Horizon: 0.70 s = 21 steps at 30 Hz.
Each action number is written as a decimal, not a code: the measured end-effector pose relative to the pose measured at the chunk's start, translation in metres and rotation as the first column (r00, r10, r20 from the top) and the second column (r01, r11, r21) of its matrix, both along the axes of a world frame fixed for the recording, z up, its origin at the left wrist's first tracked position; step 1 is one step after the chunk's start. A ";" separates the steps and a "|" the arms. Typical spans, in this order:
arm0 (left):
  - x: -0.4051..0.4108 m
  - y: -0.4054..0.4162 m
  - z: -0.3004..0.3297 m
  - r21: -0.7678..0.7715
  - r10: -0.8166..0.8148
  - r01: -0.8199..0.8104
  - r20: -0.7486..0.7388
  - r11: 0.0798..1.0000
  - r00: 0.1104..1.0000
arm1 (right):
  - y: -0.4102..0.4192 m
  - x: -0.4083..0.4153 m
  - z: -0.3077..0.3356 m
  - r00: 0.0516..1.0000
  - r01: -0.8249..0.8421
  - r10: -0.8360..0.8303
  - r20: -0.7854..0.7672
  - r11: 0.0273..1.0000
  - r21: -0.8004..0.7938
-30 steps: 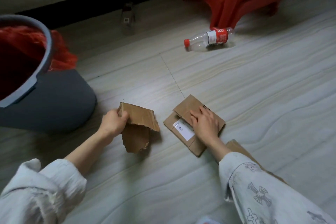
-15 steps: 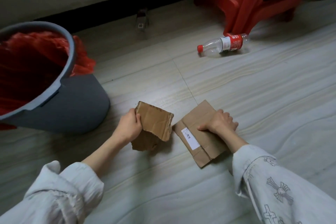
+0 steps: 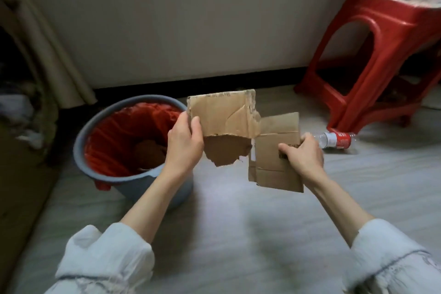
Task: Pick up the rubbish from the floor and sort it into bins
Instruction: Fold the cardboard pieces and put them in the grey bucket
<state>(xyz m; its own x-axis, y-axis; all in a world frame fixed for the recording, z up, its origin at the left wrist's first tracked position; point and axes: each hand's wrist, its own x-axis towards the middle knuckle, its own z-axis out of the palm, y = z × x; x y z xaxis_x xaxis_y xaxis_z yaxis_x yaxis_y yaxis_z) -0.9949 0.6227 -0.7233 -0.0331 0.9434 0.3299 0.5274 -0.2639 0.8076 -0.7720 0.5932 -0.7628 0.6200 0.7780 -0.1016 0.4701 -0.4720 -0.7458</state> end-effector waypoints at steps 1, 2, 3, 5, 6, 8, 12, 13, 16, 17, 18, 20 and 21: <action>-0.015 0.009 0.014 0.037 0.054 -0.056 0.038 0.998 0.998 | 0.012 -0.013 0.012 0.998 0.022 -0.018 -0.053 0.997 0.074; -0.028 0.018 0.023 0.064 0.109 -0.113 0.063 0.991 0.992 | 0.020 -0.023 0.022 0.994 0.049 -0.035 -0.102 0.989 0.141; -0.042 0.025 0.030 0.084 0.162 -0.168 0.070 0.982 0.984 | 0.026 -0.034 0.033 0.989 0.077 -0.049 -0.141 0.977 0.201; -0.078 0.037 0.040 0.125 0.228 -0.232 0.047 0.965 0.973 | 0.039 -0.064 0.054 0.984 0.097 -0.047 -0.170 0.949 0.299; -0.096 0.042 0.042 0.136 0.248 -0.249 0.020 0.959 0.968 | 0.044 -0.079 0.063 0.989 0.078 -0.031 -0.144 0.939 0.336; -0.126 0.047 0.039 0.113 0.281 -0.273 -0.066 0.955 0.957 | 0.050 -0.107 0.072 0.999 -0.014 0.025 -0.024 0.921 0.390; -0.166 0.062 0.012 -0.019 0.237 -0.254 -0.292 0.967 0.926 | 0.054 -0.148 0.066 0.992 -0.118 0.088 0.086 0.878 0.464; -0.169 0.066 0.003 -0.047 0.197 -0.226 -0.346 0.973 0.918 | 0.054 -0.154 0.063 0.994 -0.108 0.084 0.072 0.875 0.472; -0.167 0.080 -0.017 -0.153 0.110 -0.213 -0.499 0.965 0.860 | 0.052 -0.161 0.055 0.998 -0.068 0.059 0.034 0.869 0.490; -0.165 0.084 -0.021 -0.197 0.078 -0.216 -0.541 0.956 0.837 | 0.050 -0.160 0.052 0.998 -0.059 0.051 0.029 0.870 0.490; -0.163 0.087 -0.025 -0.237 0.036 -0.207 -0.572 0.949 0.819 | 0.048 -0.159 0.051 0.999 -0.053 0.048 0.023 0.869 0.492; -0.162 0.094 -0.035 -0.310 -0.052 -0.177 -0.609 0.934 0.791 | 0.046 -0.155 0.047 0.998 -0.055 0.056 0.013 0.867 0.495; -0.161 0.095 -0.039 -0.349 -0.097 -0.162 -0.619 0.923 0.780 | 0.046 -0.152 0.046 0.998 -0.056 0.060 0.009 0.867 0.496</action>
<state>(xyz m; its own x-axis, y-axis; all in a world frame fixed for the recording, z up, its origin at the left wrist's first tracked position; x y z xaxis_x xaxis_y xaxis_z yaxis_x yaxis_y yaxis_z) -1.1562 0.7180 -0.7627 0.0207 0.9968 -0.0766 0.9424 0.0061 0.3343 -0.9245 0.6389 -0.7163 0.5728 0.7617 0.3030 0.4796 -0.0116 -0.8774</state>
